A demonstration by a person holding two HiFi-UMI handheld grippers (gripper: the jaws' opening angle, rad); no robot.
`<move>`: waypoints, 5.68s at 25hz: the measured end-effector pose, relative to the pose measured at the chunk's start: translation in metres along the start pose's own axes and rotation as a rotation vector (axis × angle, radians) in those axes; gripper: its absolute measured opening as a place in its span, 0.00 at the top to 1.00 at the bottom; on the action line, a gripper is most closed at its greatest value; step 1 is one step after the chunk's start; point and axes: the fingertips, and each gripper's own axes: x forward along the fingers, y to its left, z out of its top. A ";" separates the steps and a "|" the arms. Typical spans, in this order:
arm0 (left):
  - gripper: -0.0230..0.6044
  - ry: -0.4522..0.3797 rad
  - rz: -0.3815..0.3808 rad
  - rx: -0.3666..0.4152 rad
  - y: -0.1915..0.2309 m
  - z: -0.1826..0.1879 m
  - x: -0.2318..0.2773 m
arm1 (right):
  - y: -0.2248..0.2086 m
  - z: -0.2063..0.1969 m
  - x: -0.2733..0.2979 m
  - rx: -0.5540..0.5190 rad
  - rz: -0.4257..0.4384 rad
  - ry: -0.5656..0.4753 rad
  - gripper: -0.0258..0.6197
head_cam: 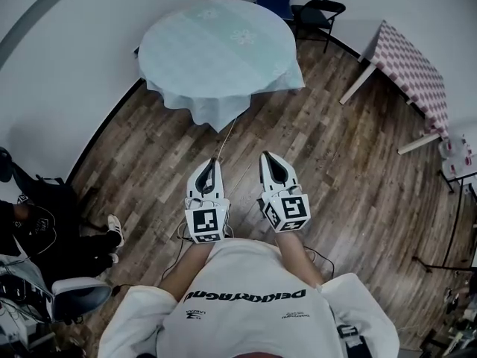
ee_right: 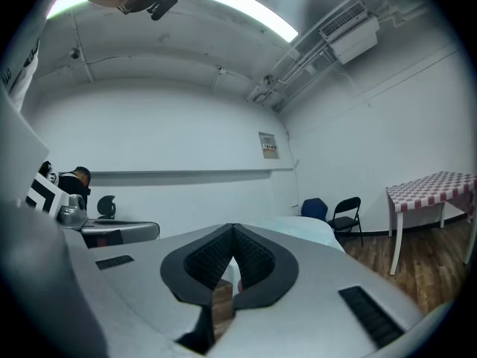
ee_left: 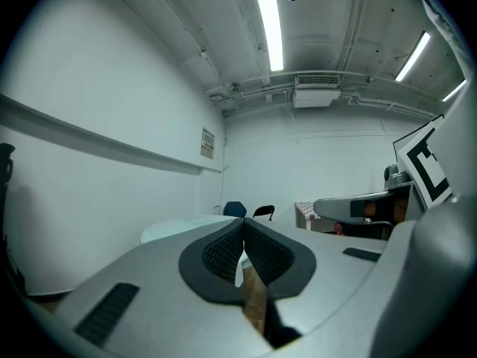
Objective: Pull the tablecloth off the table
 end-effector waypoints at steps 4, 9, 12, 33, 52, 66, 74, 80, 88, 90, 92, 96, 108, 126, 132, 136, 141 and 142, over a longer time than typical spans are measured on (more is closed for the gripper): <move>0.94 -0.003 -0.022 -0.007 0.019 -0.002 0.019 | 0.006 0.001 0.022 -0.014 -0.021 -0.001 0.91; 0.94 -0.012 -0.045 -0.008 0.041 -0.007 0.033 | 0.009 -0.002 0.044 -0.026 -0.060 -0.007 0.91; 0.94 -0.022 -0.046 -0.031 0.059 -0.008 0.036 | 0.016 -0.004 0.054 -0.039 -0.084 -0.013 0.91; 0.94 0.043 0.037 -0.059 0.090 -0.022 0.162 | -0.058 0.000 0.166 -0.017 -0.040 -0.002 0.91; 0.94 0.168 0.245 -0.062 0.089 -0.034 0.376 | -0.219 0.011 0.357 0.057 0.147 0.094 0.91; 0.94 0.238 0.347 -0.079 0.088 -0.055 0.458 | -0.293 -0.013 0.429 0.078 0.218 0.213 0.91; 0.94 0.245 0.363 -0.096 0.100 -0.064 0.480 | -0.302 -0.030 0.450 0.089 0.206 0.253 0.91; 0.94 0.242 0.321 -0.103 0.113 -0.067 0.501 | -0.291 -0.032 0.473 0.073 0.194 0.265 0.91; 0.94 0.241 0.293 -0.103 0.157 -0.074 0.523 | -0.272 -0.042 0.516 0.055 0.159 0.280 0.91; 0.94 0.259 0.276 -0.105 0.164 -0.081 0.530 | -0.270 -0.048 0.528 0.051 0.150 0.292 0.91; 0.94 0.287 0.250 -0.107 0.169 -0.091 0.539 | -0.271 -0.058 0.541 0.037 0.143 0.319 0.91; 0.94 0.344 0.245 -0.137 0.190 -0.118 0.556 | -0.273 -0.082 0.576 -0.004 0.159 0.388 0.90; 0.79 0.463 0.310 -0.233 0.238 -0.192 0.600 | -0.300 -0.146 0.653 -0.013 0.161 0.508 0.70; 0.50 0.601 0.323 -0.264 0.317 -0.264 0.693 | -0.323 -0.201 0.797 -0.131 0.214 0.697 0.49; 0.49 0.711 0.279 -0.221 0.334 -0.297 0.721 | -0.348 -0.229 0.821 -0.159 0.191 0.797 0.48; 0.49 0.783 0.245 -0.189 0.345 -0.318 0.729 | -0.370 -0.243 0.832 -0.215 0.175 0.859 0.48; 0.50 0.828 0.208 -0.230 0.344 -0.341 0.723 | -0.378 -0.269 0.823 -0.210 0.210 0.939 0.48; 0.50 0.825 0.209 -0.226 0.345 -0.340 0.723 | -0.379 -0.270 0.823 -0.206 0.210 0.932 0.48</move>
